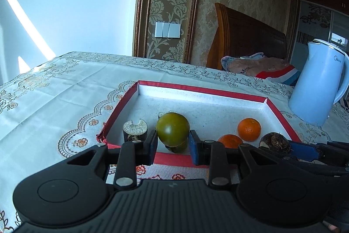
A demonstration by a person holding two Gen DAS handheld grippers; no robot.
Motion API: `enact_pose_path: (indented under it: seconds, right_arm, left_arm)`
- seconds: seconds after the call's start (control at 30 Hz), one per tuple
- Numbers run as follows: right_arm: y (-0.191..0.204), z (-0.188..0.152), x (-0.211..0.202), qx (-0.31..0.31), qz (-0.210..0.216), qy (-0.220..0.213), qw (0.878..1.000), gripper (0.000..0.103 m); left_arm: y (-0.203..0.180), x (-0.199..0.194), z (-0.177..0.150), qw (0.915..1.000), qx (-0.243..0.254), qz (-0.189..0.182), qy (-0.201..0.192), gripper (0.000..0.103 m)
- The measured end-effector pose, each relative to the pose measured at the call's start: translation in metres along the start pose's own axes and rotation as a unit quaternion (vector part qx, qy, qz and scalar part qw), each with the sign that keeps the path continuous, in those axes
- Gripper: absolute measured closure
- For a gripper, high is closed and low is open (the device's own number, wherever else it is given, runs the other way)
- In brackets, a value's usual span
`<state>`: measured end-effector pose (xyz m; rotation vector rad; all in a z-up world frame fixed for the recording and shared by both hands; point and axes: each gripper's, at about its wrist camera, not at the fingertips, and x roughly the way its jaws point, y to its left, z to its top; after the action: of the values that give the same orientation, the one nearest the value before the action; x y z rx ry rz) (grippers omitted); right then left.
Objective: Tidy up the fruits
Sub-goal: 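Carry the green tomato with the left tool while the right tool carries the taro root over the tray, then open the left tool to set the green tomato in the tray while the right tool lowers the taro root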
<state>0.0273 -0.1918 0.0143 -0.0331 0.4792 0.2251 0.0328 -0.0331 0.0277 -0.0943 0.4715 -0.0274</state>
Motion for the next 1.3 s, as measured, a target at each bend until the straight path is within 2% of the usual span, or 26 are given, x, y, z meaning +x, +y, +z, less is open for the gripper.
enact_pose_path:
  seconds: [0.27,0.6,1.3]
  right_arm:
    - [-0.009,0.018,0.019,0.0,-0.009,-0.004,1.0,0.066]
    - [-0.023,0.013,0.05,0.023,-0.01,0.015,1.0,0.066]
    - [-0.025,0.006,0.059,0.028,-0.015,0.006,0.999,0.066]
  left_arm:
    - [-0.015,0.03,0.016,0.9999,0.011,0.005,0.009,0.073]
    - [-0.023,0.063,0.012,0.9991,0.025,0.006,0.034,0.073]
    - [-0.032,0.071,0.001,0.9982,0.057,0.012,0.011,0.073]
